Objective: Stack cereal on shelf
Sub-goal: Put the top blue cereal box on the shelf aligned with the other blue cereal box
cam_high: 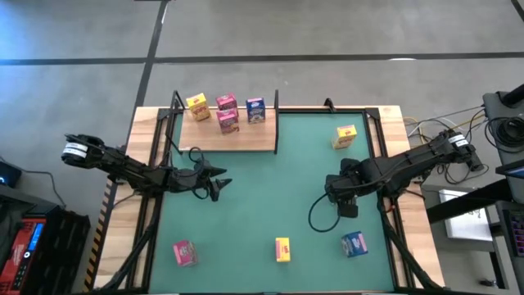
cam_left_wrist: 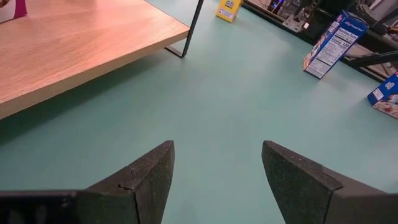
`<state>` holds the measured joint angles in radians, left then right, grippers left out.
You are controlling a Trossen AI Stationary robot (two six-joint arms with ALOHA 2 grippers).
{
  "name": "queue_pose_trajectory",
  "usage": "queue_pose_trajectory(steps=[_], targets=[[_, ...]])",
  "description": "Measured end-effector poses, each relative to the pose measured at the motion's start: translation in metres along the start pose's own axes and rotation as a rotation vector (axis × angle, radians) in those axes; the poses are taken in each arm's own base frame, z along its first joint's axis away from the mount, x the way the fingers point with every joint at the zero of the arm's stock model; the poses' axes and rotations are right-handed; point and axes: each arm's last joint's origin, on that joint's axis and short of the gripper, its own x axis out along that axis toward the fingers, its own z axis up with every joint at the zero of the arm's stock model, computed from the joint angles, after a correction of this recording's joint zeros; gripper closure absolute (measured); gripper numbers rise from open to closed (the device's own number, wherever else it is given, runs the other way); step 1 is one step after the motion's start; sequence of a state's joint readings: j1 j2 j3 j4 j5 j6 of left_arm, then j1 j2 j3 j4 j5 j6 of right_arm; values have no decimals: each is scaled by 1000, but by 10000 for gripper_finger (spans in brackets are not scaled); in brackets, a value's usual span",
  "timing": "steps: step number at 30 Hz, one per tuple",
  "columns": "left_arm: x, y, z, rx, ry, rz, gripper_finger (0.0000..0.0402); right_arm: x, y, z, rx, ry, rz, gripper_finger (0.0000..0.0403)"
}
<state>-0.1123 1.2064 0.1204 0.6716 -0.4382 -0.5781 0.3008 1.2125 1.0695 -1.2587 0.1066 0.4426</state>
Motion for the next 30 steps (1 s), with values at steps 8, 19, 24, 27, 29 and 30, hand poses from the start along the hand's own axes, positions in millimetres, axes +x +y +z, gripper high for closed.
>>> queue_pose_trajectory(steps=[8,19,24,27,29,30], targets=[[0,0,0,-2,0,0,174,0,2,-2,2,38,65,123],[0,0,0,-8,1,-1,174,8,0,-6,-65,74,48,136],[0,0,0,-8,1,-1,174,15,-1,-9,-74,79,32,137],[0,0,0,-8,1,-1,174,16,0,-9,-88,76,35,140],[0,0,0,-8,1,-1,174,16,1,-7,-95,62,49,140],[0,0,0,-8,1,-1,174,17,1,-7,-99,58,54,140]])
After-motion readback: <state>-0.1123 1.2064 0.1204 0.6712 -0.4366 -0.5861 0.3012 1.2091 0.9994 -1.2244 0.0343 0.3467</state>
